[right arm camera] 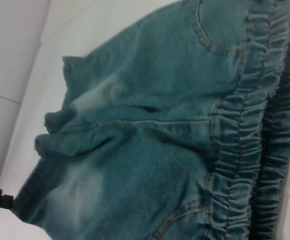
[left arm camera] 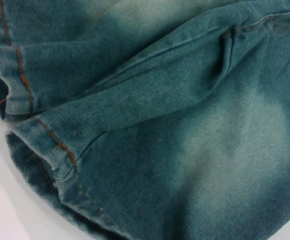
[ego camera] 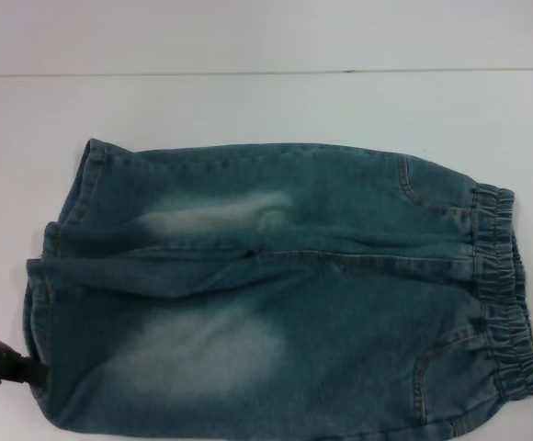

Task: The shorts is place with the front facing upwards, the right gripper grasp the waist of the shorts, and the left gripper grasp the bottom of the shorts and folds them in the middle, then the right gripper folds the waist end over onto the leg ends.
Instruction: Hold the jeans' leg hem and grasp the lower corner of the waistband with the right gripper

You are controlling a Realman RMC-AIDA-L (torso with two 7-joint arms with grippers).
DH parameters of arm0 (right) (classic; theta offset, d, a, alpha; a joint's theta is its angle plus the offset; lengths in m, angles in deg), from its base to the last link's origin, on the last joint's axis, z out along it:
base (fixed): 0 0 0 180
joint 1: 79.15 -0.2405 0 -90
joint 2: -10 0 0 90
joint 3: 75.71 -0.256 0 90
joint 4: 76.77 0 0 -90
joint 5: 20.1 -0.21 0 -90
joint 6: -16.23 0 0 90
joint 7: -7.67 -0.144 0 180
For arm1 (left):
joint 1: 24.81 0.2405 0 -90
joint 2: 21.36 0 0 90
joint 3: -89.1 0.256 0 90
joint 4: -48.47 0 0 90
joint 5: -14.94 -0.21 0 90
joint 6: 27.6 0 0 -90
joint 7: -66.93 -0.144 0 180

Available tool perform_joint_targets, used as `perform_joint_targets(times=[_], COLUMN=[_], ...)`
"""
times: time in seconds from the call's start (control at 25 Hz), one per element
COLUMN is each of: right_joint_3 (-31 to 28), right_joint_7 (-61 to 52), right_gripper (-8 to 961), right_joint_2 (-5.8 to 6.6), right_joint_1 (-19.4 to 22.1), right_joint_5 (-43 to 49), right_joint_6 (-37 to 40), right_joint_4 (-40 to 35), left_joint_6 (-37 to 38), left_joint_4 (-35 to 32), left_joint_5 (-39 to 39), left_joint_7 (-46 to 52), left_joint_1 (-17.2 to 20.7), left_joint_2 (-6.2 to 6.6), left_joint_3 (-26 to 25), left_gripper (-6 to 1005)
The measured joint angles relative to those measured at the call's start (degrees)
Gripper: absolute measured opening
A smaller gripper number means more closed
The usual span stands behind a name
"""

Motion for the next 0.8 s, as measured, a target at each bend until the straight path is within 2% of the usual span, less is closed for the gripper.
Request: perform_joint_targets(times=[0.44, 0.8], right_joint_3=[2.91, 4.49], right_joint_7=[-1.26, -1.26], right_gripper=[912, 911], right_joint_2=[-0.92, -2.24], right_joint_1=[-1.18, -1.86], right_joint_5=[0.12, 0.12], right_joint_6=[-2.53, -2.75], right_joint_4=[0.10, -0.13], left_joint_6=[0.24, 0.29], left_joint_4=[0.14, 0.15], left_joint_5=[0.00, -0.02], left_joint_7=[0.01, 0.10], left_joint_1=[-0.30, -0.65], left_joint_2=[-0.17, -0.41], left_joint_3=[0.20, 0.53], left_gripper=[-1, -1])
